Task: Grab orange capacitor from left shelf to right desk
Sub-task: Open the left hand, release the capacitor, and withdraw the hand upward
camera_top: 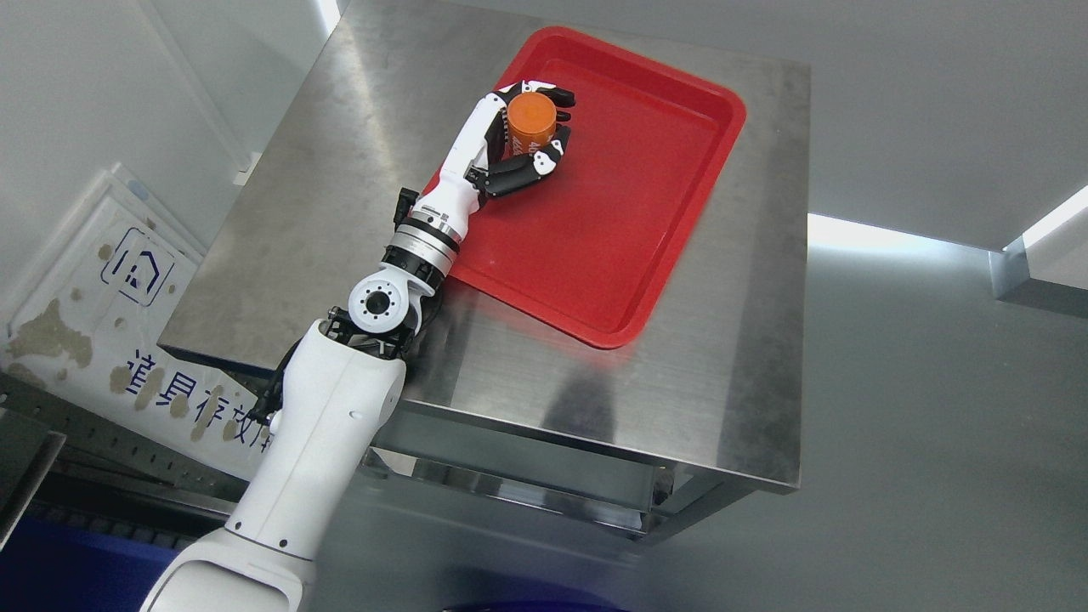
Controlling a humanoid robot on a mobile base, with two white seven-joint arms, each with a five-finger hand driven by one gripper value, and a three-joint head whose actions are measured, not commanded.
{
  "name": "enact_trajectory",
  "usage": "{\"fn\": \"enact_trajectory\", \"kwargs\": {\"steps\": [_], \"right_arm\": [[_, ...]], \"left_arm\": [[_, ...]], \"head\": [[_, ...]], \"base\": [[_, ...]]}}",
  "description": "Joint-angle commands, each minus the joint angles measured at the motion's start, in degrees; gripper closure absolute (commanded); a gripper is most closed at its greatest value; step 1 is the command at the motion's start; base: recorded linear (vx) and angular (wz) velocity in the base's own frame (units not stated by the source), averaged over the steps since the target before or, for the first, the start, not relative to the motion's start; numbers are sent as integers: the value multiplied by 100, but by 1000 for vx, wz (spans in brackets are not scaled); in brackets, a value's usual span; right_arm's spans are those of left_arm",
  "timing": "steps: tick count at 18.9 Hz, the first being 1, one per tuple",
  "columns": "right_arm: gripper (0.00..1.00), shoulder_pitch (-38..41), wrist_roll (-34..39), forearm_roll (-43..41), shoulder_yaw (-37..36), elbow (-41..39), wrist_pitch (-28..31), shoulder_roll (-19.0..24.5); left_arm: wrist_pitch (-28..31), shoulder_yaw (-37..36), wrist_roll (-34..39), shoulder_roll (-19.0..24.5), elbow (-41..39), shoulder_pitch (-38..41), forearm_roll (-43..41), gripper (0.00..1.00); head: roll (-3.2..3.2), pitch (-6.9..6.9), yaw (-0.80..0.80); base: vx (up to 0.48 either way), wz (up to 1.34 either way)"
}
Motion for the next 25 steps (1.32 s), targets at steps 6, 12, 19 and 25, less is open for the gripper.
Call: {"fn": "enact_trajectory", "kwargs": {"steps": [6,12,19,25], "right_arm": [[0,-9,-4,14,-62,-193,-2,-100],[0,-9,-4,14,-62,-193,-2,-100],[0,-9,-4,14,-62,-193,-2,-100],[0,-9,-4,14,-62,-193,-2,-100]], "left_arm": [[224,380,11,100,-634,-302,-1,0],[435,899,161,100,-2358,76,25,0],[452,2197,135,100,-2448,76,26,0],[479,3167,169,100,-2448,839,17,0]], "head": [[0,0,0],[0,0,0],[0,0,0],[0,0,0]], "base": [[-5,1],[-4,2],[0,0],[0,0]]}}
